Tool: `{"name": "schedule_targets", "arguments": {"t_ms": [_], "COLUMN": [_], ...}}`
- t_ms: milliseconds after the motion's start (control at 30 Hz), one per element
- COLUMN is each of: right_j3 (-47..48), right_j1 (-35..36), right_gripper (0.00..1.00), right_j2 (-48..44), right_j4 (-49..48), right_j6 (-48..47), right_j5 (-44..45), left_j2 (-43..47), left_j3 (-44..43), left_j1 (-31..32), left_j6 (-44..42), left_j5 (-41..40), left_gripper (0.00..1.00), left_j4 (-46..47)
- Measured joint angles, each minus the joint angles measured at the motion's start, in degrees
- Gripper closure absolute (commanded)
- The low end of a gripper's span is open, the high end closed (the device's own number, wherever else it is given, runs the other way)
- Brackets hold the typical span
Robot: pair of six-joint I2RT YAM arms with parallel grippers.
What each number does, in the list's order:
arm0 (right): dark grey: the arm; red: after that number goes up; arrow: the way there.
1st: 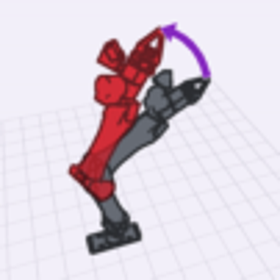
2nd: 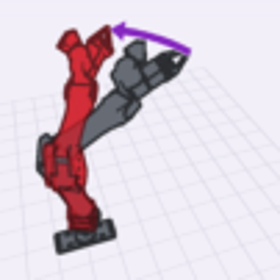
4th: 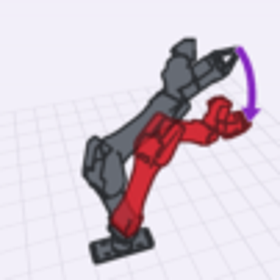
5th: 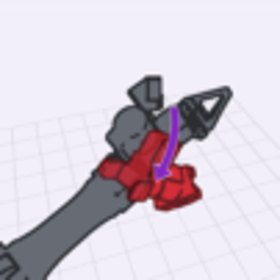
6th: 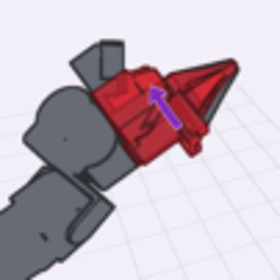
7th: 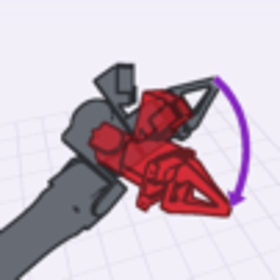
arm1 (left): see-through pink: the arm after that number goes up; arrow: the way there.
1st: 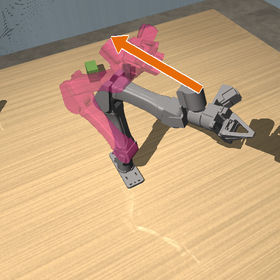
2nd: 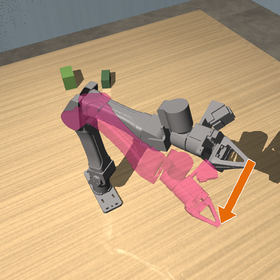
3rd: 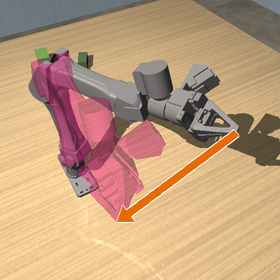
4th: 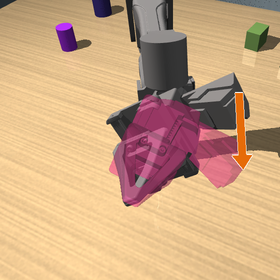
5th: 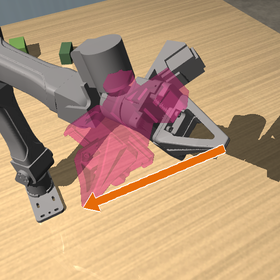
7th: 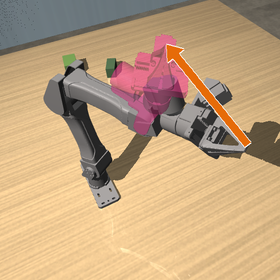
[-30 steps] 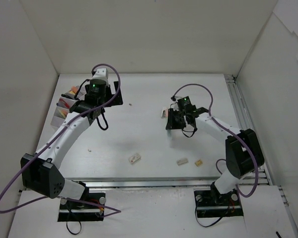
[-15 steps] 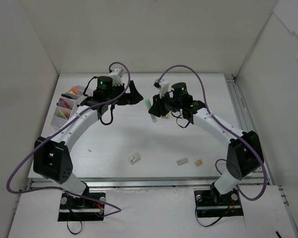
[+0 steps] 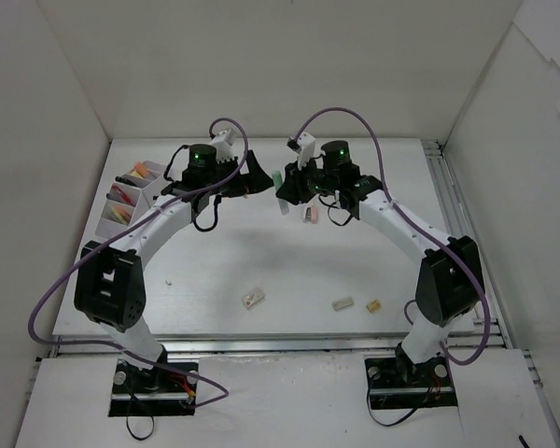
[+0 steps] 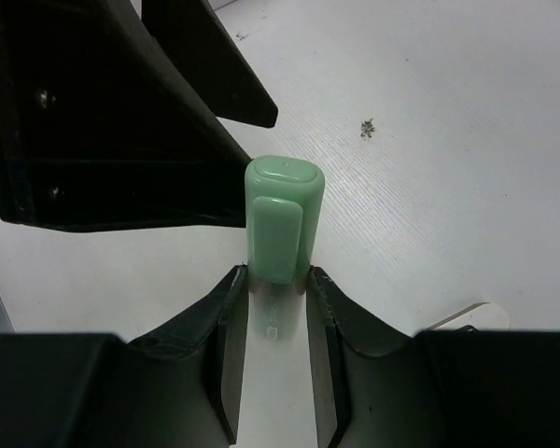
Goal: Sort the stationery into containers
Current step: Pick up the stationery from the center of the board.
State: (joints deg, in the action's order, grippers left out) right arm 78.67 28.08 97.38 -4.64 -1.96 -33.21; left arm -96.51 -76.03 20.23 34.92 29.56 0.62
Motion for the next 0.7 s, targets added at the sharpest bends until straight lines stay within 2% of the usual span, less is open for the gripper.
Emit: {"name": "schedule_targets", "arguments": {"t_ms": [367, 567, 633, 700], "right_j3": [0.68, 2.16, 2.56, 2.86], "right_j1": [-2.14, -1.68, -1.42, -1.01], "right_gripper": [0.97, 0.97, 0.97, 0.97], "right_j2": [3.21, 3.89, 3.89, 3.89], "right_j4": [0.2, 0.13, -0.48, -0.87], "right_j6": [0.59, 0.44, 0.44, 0.44], "right_j5": [-0.96, -2.78, -3.52, -4.5], "left_j2": [3.41, 0.98, -0.72, -2.32], "left_j3": [0.39, -2.64, -3.89, -4.55], "left_j1": [0.09, 0.13, 0.13, 0.13], "left_j6": [-1.84, -1.95, -1.92, -1.84], "left_j5": [2.29, 4.87, 5.49, 6.21], "left_gripper": [0.0, 0.01, 0.04, 0.15], "left_j4": [1.42, 1.97, 2.43, 2.64]}}
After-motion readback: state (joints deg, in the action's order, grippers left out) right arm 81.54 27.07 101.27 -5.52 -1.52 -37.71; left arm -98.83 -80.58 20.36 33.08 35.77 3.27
